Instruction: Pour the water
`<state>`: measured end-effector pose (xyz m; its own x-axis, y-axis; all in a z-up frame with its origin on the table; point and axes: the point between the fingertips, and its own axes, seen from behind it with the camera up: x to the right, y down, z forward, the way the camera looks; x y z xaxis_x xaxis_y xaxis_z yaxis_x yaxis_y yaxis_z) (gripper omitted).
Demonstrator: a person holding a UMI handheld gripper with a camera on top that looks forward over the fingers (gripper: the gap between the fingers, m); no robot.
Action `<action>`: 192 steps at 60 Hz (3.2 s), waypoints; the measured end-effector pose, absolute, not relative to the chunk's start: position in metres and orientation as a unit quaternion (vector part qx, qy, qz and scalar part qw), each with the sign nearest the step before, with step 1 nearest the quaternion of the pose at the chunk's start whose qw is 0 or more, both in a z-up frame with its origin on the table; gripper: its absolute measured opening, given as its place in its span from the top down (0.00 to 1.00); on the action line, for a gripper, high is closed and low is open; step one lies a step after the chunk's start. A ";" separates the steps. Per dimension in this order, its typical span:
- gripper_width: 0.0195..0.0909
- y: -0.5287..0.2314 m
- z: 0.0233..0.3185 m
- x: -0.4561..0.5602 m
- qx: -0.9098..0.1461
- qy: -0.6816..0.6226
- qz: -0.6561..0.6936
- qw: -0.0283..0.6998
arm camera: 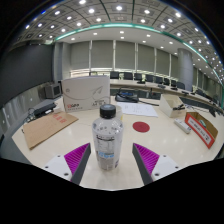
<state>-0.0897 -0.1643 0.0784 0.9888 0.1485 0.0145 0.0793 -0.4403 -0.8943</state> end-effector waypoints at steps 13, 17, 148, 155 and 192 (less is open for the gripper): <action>0.42 -0.119 0.044 -0.104 -0.846 -0.033 0.030 0.531; 0.50 -0.111 0.044 -0.103 -0.840 -0.030 0.020 0.541; 0.70 0.117 0.163 0.020 -0.802 -0.175 -0.103 0.561; 0.70 0.110 0.130 0.019 -0.824 -0.122 -0.022 0.552; 0.31 0.102 0.047 0.021 -0.847 -0.033 0.054 0.528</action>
